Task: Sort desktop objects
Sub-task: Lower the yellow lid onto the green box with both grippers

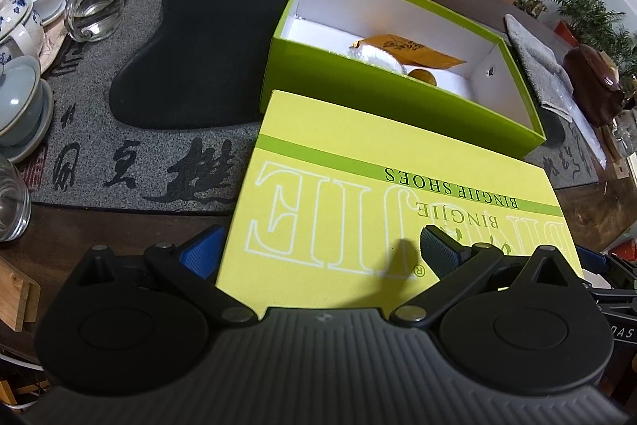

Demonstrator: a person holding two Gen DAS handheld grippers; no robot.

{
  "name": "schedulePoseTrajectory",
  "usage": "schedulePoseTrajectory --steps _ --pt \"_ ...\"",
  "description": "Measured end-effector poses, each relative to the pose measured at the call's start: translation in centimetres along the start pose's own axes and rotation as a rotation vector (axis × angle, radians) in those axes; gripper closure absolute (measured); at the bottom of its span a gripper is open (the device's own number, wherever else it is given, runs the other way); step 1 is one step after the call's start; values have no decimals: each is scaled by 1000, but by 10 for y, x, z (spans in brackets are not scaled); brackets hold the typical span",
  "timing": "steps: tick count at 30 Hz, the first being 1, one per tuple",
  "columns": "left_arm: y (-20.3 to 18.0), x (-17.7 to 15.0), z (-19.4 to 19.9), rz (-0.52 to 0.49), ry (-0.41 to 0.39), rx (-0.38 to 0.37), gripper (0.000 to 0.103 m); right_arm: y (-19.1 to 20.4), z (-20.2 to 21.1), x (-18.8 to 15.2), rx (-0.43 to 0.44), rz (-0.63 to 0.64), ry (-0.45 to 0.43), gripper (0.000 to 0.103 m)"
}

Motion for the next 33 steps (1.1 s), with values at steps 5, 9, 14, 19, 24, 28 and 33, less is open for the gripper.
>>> schedulePoseTrajectory --steps 5,9,14,19,24,28,33 --pt "-3 2 21 -5 -41 -16 1 2 11 2 2 4 -27 3" --pt "-9 8 43 -20 -103 -22 1 8 28 6 3 9 -65 3" --pt "-16 32 62 -35 -186 -14 1 15 50 20 0 33 -134 3" --pt "-18 67 68 -32 -249 -9 1 17 55 49 -7 59 -181 3" --pt "-21 108 63 -25 -293 -19 1 14 51 87 -11 81 -228 3" --pt "-24 141 49 -17 -299 -26 1 7 43 117 -20 94 -246 3" --pt "-27 173 23 -12 -283 -32 1 -5 22 147 -36 99 -238 3"
Point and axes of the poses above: each gripper's, at about its wrist camera, not at the fingertips, and z roughly against the way its jaws point, y to its left, x to its top, the point moved 8 cm from there along -z, roughly the way its jaws point, and after that the axes turned 15 degrees about y, right-handed, at the moved point
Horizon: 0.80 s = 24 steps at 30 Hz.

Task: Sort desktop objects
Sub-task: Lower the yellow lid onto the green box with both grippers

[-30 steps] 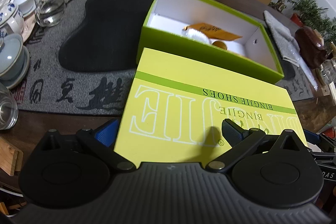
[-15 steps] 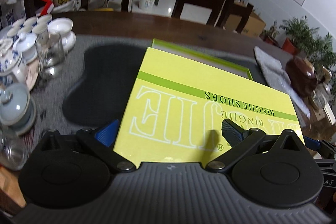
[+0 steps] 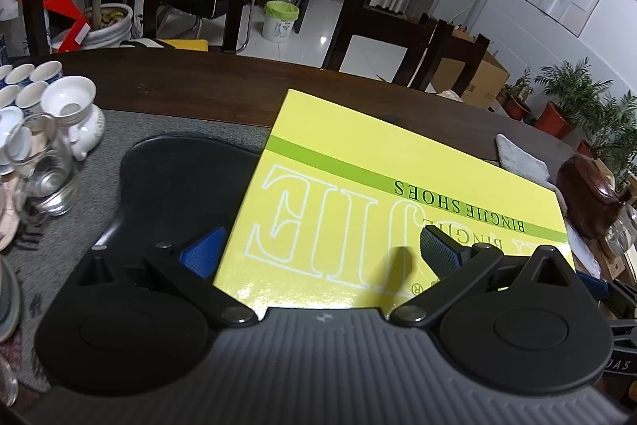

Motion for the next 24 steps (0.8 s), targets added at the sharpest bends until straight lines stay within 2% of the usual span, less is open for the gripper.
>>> schedulePoseTrajectory --steps 11,24 --pt "0 20 -47 1 54 12 1 -29 -52 21 7 -15 54 3" --pt "9 8 -50 -7 65 7 1 -33 -71 13 14 -13 82 3"
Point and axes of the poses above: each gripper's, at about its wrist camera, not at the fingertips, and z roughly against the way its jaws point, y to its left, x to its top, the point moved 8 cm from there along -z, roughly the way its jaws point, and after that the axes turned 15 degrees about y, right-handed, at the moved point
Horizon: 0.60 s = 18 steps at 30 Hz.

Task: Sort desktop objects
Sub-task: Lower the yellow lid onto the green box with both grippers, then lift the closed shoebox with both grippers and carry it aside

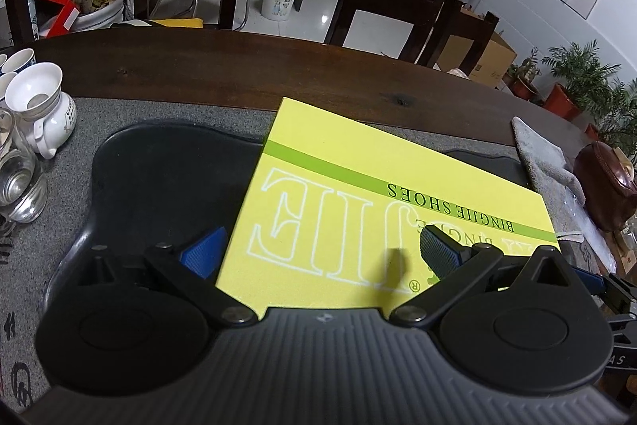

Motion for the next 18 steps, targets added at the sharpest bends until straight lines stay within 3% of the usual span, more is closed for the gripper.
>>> schedulePoseTrajectory --steps 18 --pt "8 -7 -1 6 -2 -35 1 10 -8 -2 -37 71 26 3"
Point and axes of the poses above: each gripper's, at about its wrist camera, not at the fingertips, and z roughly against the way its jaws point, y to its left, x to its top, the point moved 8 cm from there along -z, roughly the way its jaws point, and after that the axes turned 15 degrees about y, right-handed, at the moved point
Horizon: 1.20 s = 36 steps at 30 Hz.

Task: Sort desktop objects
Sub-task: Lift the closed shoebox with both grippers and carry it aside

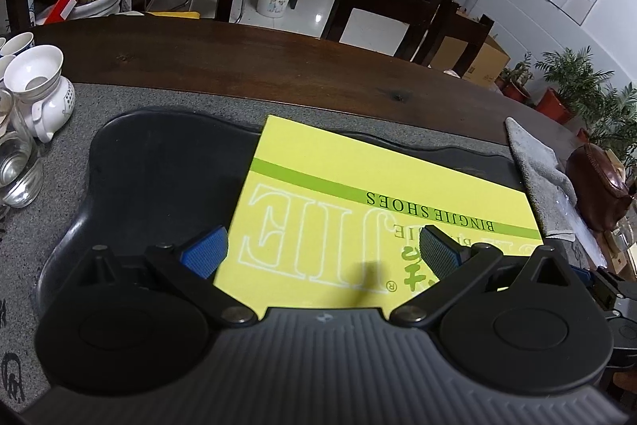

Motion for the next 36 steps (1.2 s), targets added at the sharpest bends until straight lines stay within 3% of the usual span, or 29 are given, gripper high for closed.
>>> schedulePoseTrajectory --steps 36 --pt "33 -46 15 32 30 88 1 4 14 -39 6 -63 9 0"
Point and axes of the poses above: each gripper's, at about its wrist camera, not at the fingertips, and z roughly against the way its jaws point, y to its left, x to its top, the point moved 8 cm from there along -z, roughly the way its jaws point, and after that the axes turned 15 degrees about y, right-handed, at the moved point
